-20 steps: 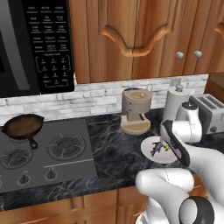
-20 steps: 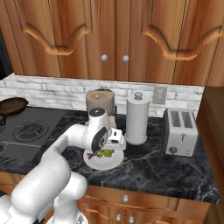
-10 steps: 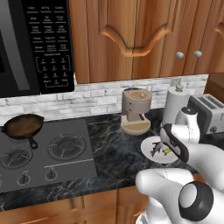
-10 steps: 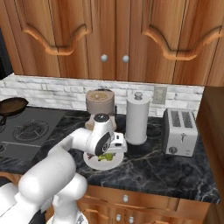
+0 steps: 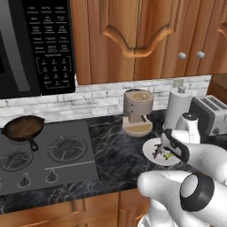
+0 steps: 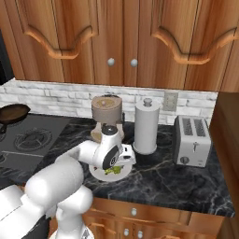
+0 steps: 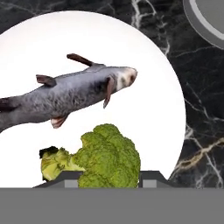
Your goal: Place the fish on the plate and place the broccoli on the same plate.
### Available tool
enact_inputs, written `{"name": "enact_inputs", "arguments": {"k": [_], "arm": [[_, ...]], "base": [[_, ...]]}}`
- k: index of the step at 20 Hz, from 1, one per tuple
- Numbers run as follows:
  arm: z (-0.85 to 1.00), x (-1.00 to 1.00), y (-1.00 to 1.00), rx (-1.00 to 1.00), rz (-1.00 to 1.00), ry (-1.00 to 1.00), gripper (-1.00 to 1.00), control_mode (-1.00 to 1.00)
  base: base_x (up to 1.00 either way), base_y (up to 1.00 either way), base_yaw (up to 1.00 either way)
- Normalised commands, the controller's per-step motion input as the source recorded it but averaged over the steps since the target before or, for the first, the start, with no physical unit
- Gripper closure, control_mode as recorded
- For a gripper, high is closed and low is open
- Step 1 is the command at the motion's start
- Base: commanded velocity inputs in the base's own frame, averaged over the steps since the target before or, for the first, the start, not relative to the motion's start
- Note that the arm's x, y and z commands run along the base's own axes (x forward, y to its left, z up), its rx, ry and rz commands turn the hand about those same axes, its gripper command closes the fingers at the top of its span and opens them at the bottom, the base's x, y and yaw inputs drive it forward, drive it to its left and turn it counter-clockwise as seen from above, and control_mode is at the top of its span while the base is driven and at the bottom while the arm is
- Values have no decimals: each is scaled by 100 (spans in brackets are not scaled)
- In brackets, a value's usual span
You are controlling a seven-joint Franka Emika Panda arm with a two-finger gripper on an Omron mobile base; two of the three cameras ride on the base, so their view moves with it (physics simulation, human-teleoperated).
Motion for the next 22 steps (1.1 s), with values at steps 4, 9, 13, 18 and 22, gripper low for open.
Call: {"name": "enact_inputs", "arguments": {"k": [4, 9, 13, 18, 22], "arm": [[-7, 31, 5, 0, 1, 1, 100, -100], [0, 21, 1, 0, 0, 0, -100, -100], [0, 3, 1, 0, 0, 0, -100, -100], [12, -2, 0, 0, 0, 1, -100, -100], [63, -36, 0, 0, 0, 4, -100, -100]], "base": [[0, 0, 0], [0, 0, 0], [0, 0, 0], [0, 0, 0], [0, 0, 0]]}}
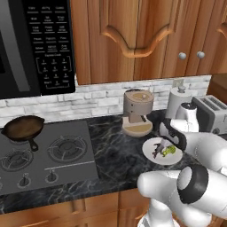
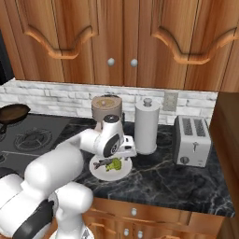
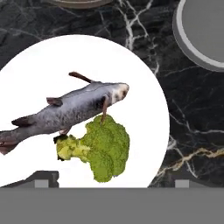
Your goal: Place the fish on the plate and place the broccoli on the same plate.
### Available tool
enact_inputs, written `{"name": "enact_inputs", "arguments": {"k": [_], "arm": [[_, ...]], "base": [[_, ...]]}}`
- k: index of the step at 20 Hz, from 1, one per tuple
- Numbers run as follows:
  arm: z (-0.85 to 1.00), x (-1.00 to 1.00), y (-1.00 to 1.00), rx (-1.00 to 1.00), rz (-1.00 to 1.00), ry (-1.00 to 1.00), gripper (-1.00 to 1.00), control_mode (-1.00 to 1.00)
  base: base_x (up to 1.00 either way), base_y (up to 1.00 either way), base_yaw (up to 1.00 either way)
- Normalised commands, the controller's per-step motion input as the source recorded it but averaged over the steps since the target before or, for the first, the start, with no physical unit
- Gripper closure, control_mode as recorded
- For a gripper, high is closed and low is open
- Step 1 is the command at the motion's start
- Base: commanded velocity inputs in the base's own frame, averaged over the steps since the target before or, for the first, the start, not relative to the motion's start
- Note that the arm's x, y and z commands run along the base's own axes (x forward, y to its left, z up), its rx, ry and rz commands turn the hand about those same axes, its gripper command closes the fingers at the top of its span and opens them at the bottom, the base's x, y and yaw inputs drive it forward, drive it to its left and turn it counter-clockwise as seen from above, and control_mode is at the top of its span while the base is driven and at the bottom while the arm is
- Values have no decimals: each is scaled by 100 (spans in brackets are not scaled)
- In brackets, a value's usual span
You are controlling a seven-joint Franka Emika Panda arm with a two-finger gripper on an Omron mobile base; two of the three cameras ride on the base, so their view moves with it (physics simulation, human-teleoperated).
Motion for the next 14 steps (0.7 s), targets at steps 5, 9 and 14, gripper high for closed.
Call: {"name": "enact_inputs", "arguments": {"k": [5, 9, 14], "arm": [[58, -89, 5, 0, -7, 5, -100, -100], [21, -95, 35, 0, -34, 0, -100, -100], [55, -66, 76, 0, -29, -4, -100, -100]], "base": [[0, 0, 0], [0, 0, 0], [0, 0, 0]]}}
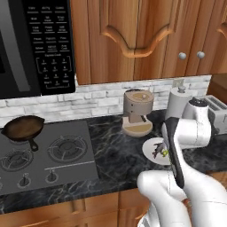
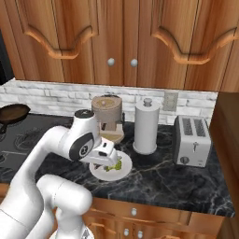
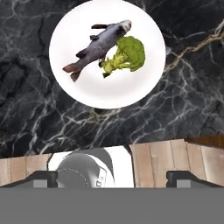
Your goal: Place the fish on the plate and place the broccoli on the same plate.
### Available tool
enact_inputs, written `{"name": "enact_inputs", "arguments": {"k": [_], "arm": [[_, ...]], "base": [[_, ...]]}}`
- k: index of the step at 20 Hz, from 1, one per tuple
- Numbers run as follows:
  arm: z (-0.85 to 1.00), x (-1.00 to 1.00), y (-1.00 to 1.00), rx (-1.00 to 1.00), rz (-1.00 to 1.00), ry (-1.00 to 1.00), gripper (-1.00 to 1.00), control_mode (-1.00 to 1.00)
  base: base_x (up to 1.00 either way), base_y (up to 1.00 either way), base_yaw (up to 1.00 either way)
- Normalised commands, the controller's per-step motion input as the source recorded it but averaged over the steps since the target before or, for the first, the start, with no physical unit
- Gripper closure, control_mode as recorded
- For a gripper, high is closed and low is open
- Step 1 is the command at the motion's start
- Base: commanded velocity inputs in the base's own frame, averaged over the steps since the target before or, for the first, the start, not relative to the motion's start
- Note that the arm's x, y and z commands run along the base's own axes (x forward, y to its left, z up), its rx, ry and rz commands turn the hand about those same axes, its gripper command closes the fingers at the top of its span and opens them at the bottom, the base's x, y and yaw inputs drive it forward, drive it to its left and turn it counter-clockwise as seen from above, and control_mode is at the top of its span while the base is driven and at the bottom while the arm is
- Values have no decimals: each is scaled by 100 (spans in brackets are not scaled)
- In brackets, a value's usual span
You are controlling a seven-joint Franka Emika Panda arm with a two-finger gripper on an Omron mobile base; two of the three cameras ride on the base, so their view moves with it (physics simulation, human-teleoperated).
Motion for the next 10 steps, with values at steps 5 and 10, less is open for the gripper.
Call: {"name": "enact_inputs", "arguments": {"k": [5, 10], "arm": [[34, -27, 69, -1, -10, -4, -100, -100], [-3, -3, 61, -4, 0, 2, -100, -100]], "base": [[0, 0, 0], [0, 0, 0]]}}
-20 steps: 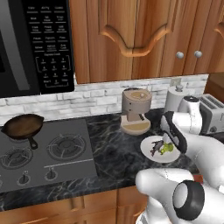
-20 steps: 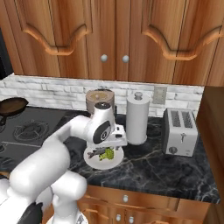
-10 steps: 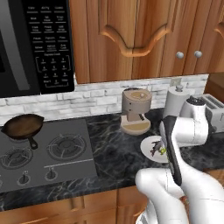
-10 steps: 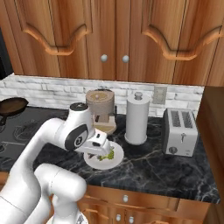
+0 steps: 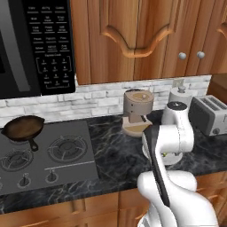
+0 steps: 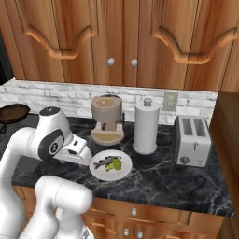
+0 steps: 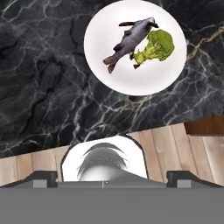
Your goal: Place the fish on the plate and place the broccoli on the same plate.
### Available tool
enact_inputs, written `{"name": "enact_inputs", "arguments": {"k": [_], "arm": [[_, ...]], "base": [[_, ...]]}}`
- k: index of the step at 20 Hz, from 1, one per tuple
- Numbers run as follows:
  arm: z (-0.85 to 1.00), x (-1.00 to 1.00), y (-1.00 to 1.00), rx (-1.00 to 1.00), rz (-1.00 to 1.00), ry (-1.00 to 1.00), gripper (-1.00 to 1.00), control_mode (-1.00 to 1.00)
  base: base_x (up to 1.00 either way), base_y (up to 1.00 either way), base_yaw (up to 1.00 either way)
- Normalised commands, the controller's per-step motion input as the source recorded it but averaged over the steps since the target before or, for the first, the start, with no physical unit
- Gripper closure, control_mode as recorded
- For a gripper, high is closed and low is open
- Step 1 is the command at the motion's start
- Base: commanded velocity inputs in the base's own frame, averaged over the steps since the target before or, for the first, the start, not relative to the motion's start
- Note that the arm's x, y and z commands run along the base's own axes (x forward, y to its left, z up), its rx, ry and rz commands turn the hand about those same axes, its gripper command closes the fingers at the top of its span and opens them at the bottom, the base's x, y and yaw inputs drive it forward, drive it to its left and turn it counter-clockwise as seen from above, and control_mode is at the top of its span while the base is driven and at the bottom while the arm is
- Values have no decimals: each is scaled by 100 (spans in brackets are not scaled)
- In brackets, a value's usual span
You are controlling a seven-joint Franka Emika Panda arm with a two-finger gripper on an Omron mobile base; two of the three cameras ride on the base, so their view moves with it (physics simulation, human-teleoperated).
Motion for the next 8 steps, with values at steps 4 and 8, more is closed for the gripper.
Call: {"name": "enact_inputs", "arguments": {"k": [4, 8], "arm": [[-11, 0, 1, 0, 5, 7, -100, -100], [-16, 0, 5, 0, 4, 8, -100, -100]], "base": [[0, 0, 0], [0, 0, 0]]}}
